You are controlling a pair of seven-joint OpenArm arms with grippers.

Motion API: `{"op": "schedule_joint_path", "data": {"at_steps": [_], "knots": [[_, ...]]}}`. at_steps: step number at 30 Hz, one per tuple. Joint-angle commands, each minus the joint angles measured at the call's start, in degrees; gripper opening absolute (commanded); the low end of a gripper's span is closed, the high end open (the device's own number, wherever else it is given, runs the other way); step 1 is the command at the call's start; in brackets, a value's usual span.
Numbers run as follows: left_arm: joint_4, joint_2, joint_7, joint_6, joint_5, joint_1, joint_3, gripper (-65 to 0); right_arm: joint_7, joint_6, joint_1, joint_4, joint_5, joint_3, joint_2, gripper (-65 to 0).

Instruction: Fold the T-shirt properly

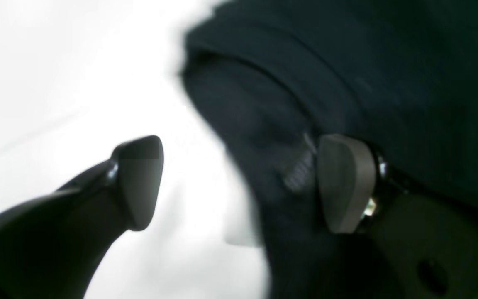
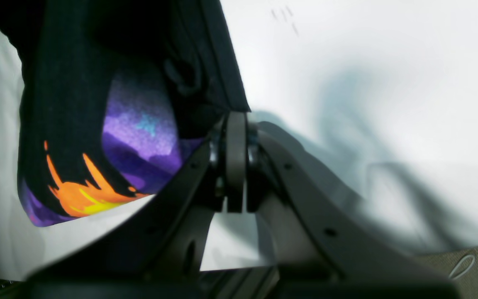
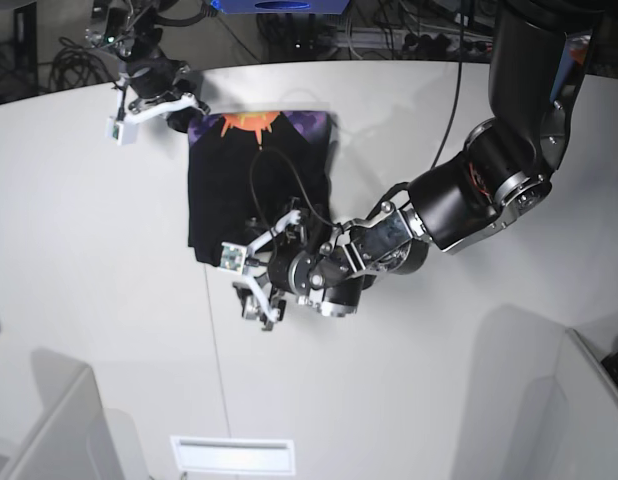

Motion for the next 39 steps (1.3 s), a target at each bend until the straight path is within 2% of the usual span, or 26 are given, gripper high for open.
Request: {"op": "schedule_joint_path", "data": {"at_steps": [1, 5, 10, 14, 16, 18, 21, 25, 27, 29, 31, 33, 36, 39], "knots": [[0.7, 1.1, -0.9, 0.5, -0.4, -2.2, -2.6, -9.2, 0.7, 0.5, -0.2, 0.7, 0.8, 0.0, 0.2, -65.0], [2.5, 2.5, 0.3, 0.5, -0.4, -2.2, -8.5, -9.2, 0.7, 0.5, -0.3, 0.7, 0.8, 0.2, 0.2, -65.0], [11.3, 2.8, 8.4, 0.5, -0.8, -1.3, -17.5, -9.4, 0.8, 0.5, -0.8, 0.7, 0.6, 0.2, 0.3, -65.0], [20.4, 2.0, 16.4, 0.5, 0.2, 3.1, -26.1, -10.7, 0.9, 0.7, -0.8, 1.2, -5.6, 2.1, 0.1, -65.0], [25.8, -0.9, 21.1, 0.5, 3.2, 5.9, -29.0, -20.7, 1.0, 0.9, -0.5, 1.1, -9.9, 3.1, 0.1, -65.0], [31.7, -3.5, 23.1, 0.5, 5.3, 11.1, -32.9, -39.0, 3.1, 0.9, -0.8, 1.1, -13.6, 3.2, 0.2, -65.0], [40.4, -6.3, 22.9, 0.5, 5.9, 21.3, -42.2, -65.0, 7.1, 0.9, -2.1, 1.2, -17.0, 3.0, 0.3, -65.0], [48.7, -9.0, 22.9, 0.5, 6.4, 32.7, -52.0, -65.0, 12.1, 1.1, -3.6, 1.3, -19.7, 2.9, 0.4, -65.0], [51.3, -10.7, 22.6, 0.5, 5.9, 38.2, -56.1, -65.0, 15.3, 3.2, -4.4, 1.4, -21.4, 2.9, 1.2, -65.0], [51.9, -11.9, 19.3, 0.5, 5.8, 43.1, -60.2, -65.0, 18.3, 7.2, -5.3, 1.7, -22.1, 2.8, 1.6, -65.0], [51.6, -12.6, 10.6, 0.5, 5.8, 50.0, -64.9, -65.0, 22.2, 11.4, -6.4, 1.7, -22.1, 3.2, 1.5, -65.0], [51.6, -12.6, 0.1, 0.5, 5.8, 57.7, -69.5, -65.0, 26.3, 13.6, -7.9, 1.6, -22.1, 3.3, 1.8, -65.0], [50.6, -12.7, -13.9, 0.5, 5.8, 67.9, -74.0, -65.0, 33.1, 14.5, -10.3, 1.3, -22.1, 3.3, 1.8, -65.0], [49.4, -12.7, -21.5, 0.5, 5.7, 75.8, -76.4, -65.0, 41.1, 14.6, -12.2, 0.4, -22.1, 3.2, 1.9, -65.0]]}}
